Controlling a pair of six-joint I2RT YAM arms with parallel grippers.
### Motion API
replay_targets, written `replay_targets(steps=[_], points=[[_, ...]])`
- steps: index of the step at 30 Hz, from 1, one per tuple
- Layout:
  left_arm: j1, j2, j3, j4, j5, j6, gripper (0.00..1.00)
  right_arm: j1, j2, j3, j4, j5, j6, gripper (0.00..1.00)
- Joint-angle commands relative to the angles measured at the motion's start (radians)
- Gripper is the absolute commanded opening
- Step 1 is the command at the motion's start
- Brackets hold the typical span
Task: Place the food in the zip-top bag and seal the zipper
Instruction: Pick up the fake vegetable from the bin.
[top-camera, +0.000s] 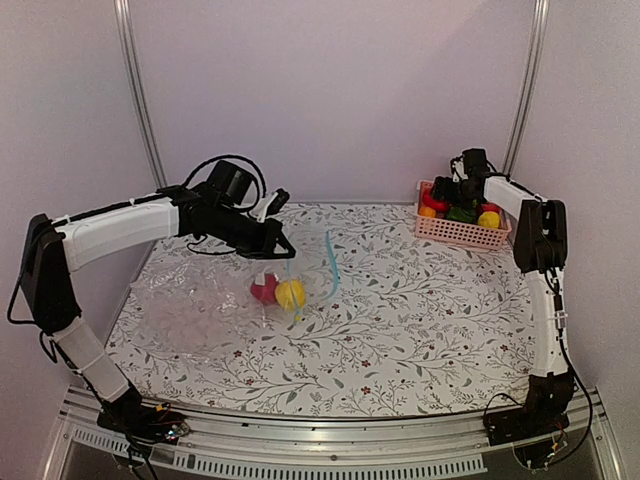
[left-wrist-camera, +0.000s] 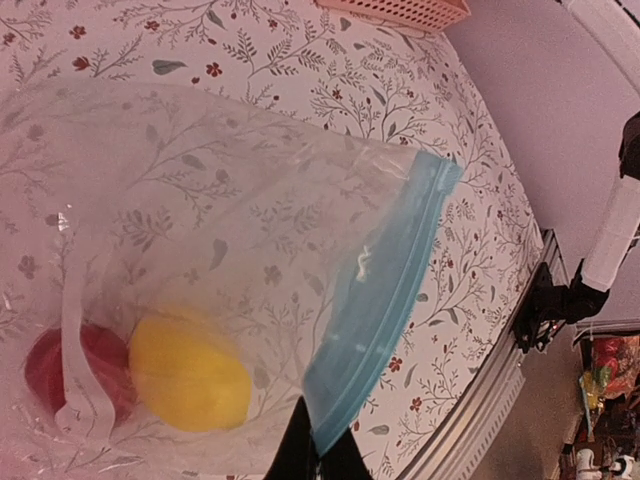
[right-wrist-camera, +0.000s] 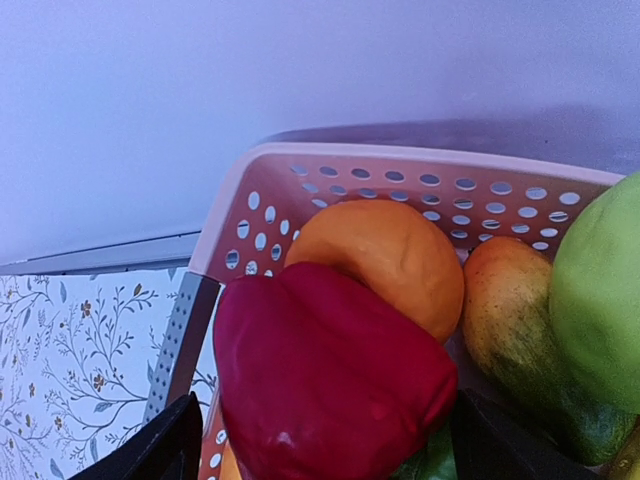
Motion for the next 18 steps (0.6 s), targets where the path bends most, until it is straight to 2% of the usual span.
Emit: replay_targets(steps=[1, 9, 13, 18], points=[[0.016, 0.019, 0.023, -0.009, 0.011, -0.007, 0.0, -0.005, 0.03, 0.026, -0.008, -0.065, -0.016, 0.84], [0.018, 0.02, 0.023, -0.009, 0.013, -0.009, 0.0, -0.001, 0.034, 0.021, -0.011, -0.091, -0.014, 0.72], [0.019, 0.02, 0.024, -0.009, 0.015, -0.009, 0.0, -0.001, 0.04, 0.026, -0.008, -0.064, -0.002, 0.81], [0.019, 0.017, 0.024, -0.009, 0.015, -0.009, 0.0, -0.001, 0.052, 0.036, -0.008, -0.063, 0.015, 0.81]])
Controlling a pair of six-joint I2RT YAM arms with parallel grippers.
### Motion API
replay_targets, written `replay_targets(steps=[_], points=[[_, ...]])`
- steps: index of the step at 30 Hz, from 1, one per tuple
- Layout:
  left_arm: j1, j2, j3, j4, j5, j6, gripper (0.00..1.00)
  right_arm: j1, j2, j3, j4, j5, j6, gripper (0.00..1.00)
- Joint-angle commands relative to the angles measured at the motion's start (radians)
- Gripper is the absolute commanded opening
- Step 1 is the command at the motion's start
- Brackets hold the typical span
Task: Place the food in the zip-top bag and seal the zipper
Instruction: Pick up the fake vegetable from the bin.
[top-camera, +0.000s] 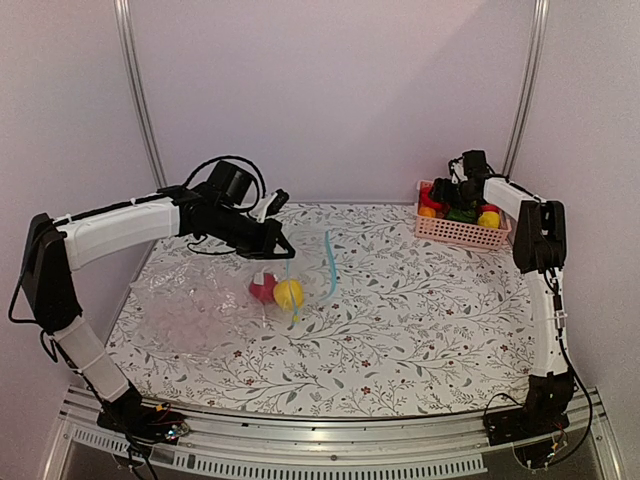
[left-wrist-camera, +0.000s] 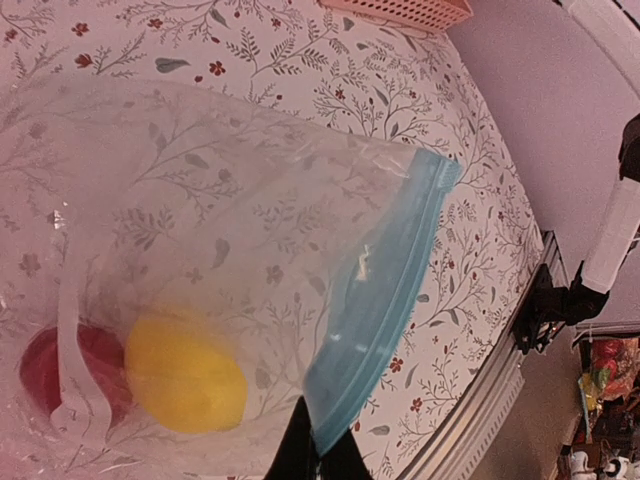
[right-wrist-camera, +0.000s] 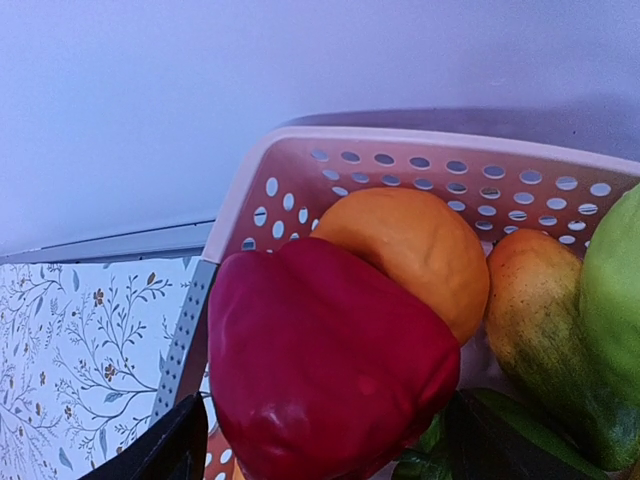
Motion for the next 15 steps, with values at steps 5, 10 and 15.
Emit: replay_targets(steps=[5, 10, 15], points=[[0.015, 0.008, 0.024, -0.009, 0.013, -0.007, 0.0, 0.0, 0.05, 0.033, 0.002, -0.019, 0.025, 0.72], [0.016, 0.01, 0.024, -0.008, 0.014, -0.007, 0.0, -0.001, 0.05, 0.031, 0.005, -0.025, 0.026, 0.62], [0.018, 0.011, 0.024, -0.008, 0.016, -0.007, 0.0, 0.0, -0.016, -0.069, 0.051, -0.034, 0.055, 0.55]])
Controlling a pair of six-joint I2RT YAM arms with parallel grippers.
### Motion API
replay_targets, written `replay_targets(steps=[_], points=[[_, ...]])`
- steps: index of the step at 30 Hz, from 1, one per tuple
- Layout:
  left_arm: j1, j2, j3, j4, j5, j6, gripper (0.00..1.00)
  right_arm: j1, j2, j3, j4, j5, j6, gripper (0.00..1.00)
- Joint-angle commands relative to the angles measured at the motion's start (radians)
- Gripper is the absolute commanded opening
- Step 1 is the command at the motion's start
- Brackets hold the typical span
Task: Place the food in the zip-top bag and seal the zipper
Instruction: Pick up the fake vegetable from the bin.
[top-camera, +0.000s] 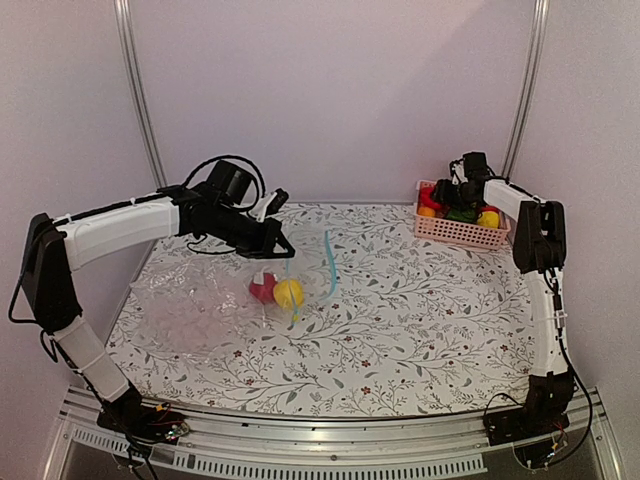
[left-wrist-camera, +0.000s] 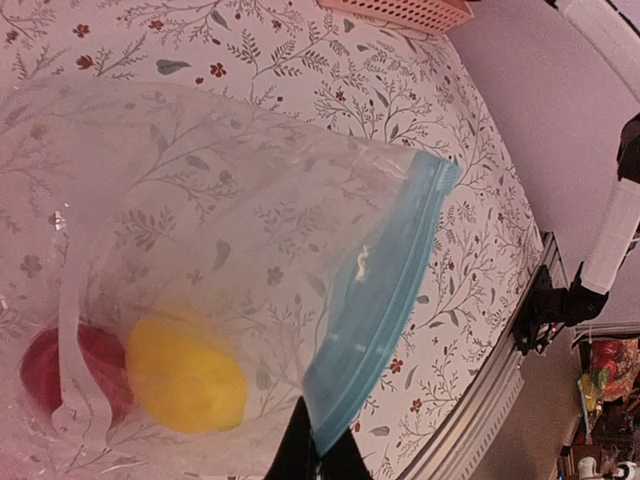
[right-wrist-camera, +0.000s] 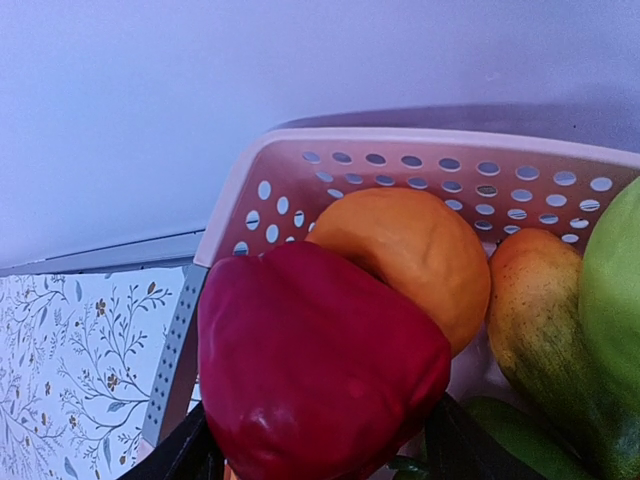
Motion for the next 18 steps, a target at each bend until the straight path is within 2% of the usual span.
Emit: replay_targets(steps=[1, 18], points=[[0.015, 0.011, 0.023, -0.009, 0.015, -0.008, 0.0, 0.001, -0.054, -0.098, 0.056, -0.019, 0.029, 0.54], [0.015, -0.002, 0.02, -0.005, 0.017, -0.013, 0.0, 0.001, -0.314, -0.35, 0.118, 0.018, -0.006, 0.49]])
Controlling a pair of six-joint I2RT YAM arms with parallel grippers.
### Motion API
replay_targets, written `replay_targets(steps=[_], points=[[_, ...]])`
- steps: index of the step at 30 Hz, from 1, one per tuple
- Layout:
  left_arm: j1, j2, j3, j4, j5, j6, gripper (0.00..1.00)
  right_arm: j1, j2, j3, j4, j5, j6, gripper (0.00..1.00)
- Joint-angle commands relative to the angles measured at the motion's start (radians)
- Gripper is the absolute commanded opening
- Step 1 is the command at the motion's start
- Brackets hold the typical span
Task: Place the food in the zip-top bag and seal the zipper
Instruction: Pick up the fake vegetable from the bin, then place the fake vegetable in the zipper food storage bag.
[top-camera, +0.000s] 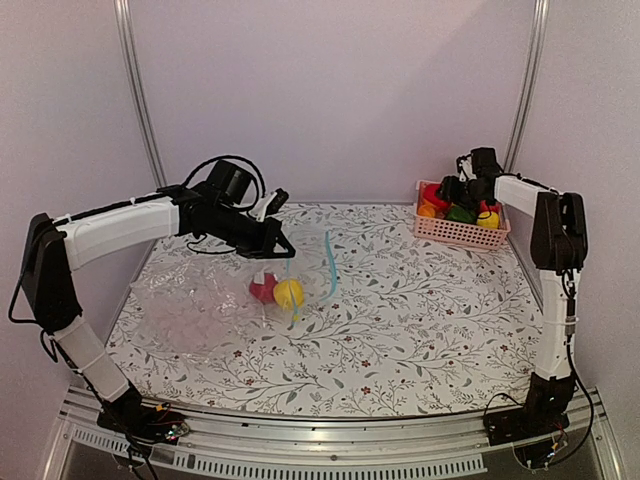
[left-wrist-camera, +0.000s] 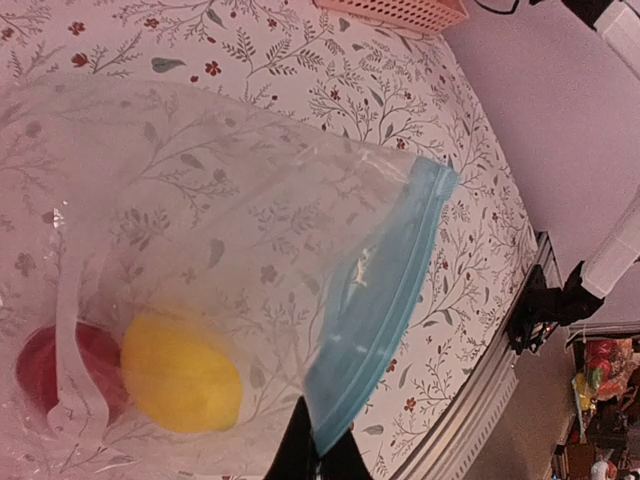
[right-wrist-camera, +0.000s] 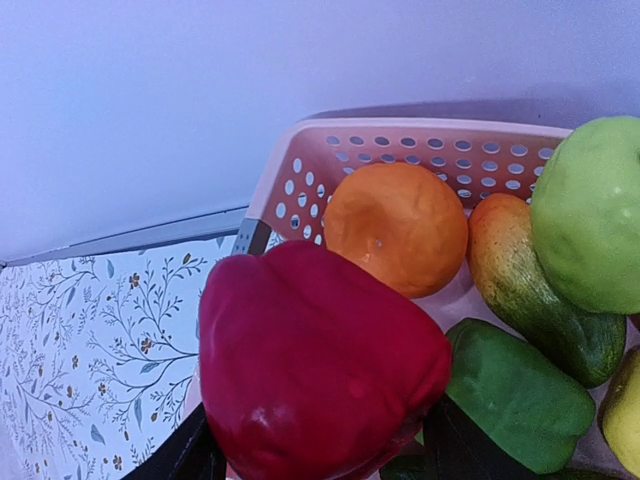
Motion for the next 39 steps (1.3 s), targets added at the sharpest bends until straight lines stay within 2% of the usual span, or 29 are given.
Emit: replay_targets(steps=[1, 15, 24, 31, 34, 39], points=[[0.014, -0.002, 0.017, -0.006, 0.002, -0.003, 0.0, 0.0, -0.096, -0.069, 0.03, 0.012, -0.019, 0.49], [0.014, -0.012, 0.016, -0.004, -0.001, -0.005, 0.0, 0.002, -0.397, -0.321, 0.054, -0.032, -0.039, 0.49], [0.013, -0.019, 0.013, -0.001, -0.008, -0.006, 0.0, 0.074, -0.721, -0.575, 0.052, -0.035, -0.042, 0.49], [0.012, -0.021, 0.01, 0.004, -0.006, -0.012, 0.0, 0.246, -0.997, -0.732, -0.008, -0.003, -0.016, 0.49], [0.012, -0.022, 0.008, 0.008, 0.003, -0.015, 0.0, 0.352, -1.063, -0.758, -0.057, 0.038, -0.021, 0.5], [0.012, -0.025, 0.006, 0.011, 0.005, -0.017, 0.0, 0.532, -1.101, -0.806, -0.035, 0.084, 0.034, 0.49]])
